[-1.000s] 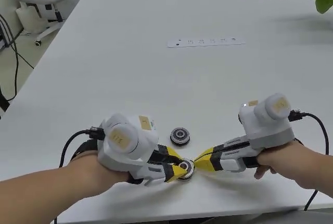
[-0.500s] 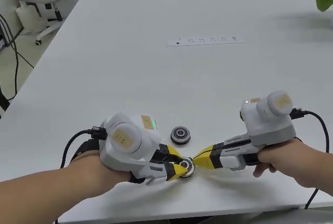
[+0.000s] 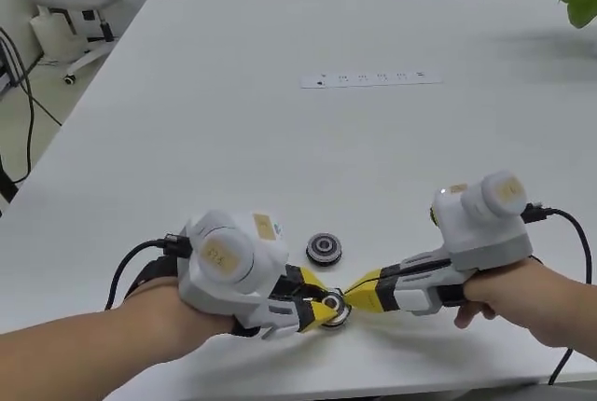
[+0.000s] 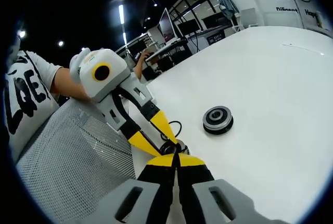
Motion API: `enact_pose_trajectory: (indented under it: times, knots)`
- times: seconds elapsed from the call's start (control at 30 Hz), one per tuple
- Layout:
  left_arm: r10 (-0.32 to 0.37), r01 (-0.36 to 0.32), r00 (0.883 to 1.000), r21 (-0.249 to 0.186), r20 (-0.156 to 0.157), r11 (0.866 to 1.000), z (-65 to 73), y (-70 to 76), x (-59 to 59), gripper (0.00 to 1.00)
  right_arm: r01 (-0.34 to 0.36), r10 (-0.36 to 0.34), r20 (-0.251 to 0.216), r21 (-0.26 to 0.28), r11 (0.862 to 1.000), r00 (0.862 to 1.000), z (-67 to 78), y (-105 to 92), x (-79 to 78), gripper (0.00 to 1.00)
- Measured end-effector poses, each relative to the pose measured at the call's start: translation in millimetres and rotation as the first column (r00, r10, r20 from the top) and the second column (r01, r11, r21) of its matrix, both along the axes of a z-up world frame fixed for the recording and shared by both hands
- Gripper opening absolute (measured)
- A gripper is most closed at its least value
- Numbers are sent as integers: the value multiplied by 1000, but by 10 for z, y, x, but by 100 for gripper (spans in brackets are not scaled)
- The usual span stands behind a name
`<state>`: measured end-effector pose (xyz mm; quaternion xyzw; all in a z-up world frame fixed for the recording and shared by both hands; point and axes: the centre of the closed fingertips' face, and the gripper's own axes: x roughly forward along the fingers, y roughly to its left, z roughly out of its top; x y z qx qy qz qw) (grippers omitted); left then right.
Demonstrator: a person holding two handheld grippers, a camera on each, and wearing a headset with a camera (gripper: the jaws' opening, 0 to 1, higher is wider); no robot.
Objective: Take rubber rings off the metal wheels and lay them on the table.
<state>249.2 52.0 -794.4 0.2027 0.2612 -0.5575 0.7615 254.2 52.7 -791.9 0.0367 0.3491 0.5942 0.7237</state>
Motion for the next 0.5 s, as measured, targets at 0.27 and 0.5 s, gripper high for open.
enact_pose_trajectory:
  times: [0.27,0.5]
  knots:
    - [-1,1,1000,0,-2,1000,-3,1,1,12,-9,9,-3,5,1000,1000,4,15,-17,0]
    - [-3,3,1000,0,-1,1000,-6,-3,-3,12,-17,17,-5,12,1000,1000,11,28,-34,0]
